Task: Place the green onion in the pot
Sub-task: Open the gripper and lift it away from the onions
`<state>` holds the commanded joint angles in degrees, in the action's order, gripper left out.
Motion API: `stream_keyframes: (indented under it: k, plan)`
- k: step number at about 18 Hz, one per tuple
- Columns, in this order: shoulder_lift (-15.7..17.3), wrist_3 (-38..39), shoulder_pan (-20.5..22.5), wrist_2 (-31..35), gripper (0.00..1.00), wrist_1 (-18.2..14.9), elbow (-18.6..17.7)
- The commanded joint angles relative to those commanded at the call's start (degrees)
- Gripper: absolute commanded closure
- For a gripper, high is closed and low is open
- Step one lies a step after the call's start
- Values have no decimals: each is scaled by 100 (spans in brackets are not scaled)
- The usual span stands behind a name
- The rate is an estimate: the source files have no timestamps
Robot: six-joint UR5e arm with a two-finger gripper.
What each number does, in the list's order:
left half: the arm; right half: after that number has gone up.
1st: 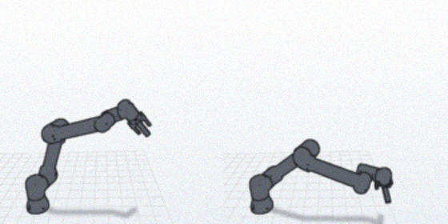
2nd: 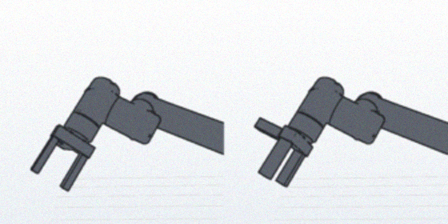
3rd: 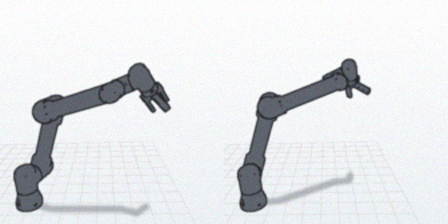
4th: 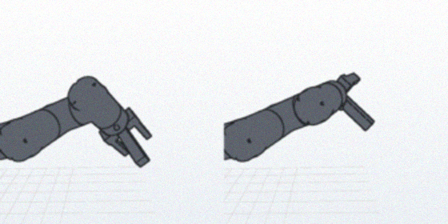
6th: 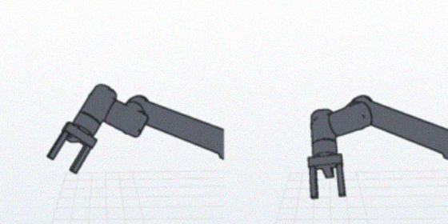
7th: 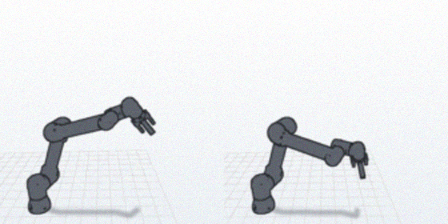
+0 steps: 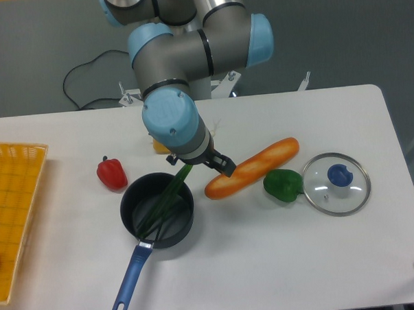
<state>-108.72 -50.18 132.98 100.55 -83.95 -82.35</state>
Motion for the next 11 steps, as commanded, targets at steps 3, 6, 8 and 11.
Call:
stream_keyframes:
  k: [3,6,8,11]
  plan:
    - [9,-71,79,-359,0,273,-17]
    - [79,-71,150,-545,0,300,-35]
    - [79,-71,150,-536,0,326,-35]
    - [62,-71,158,-606,0,589,-44]
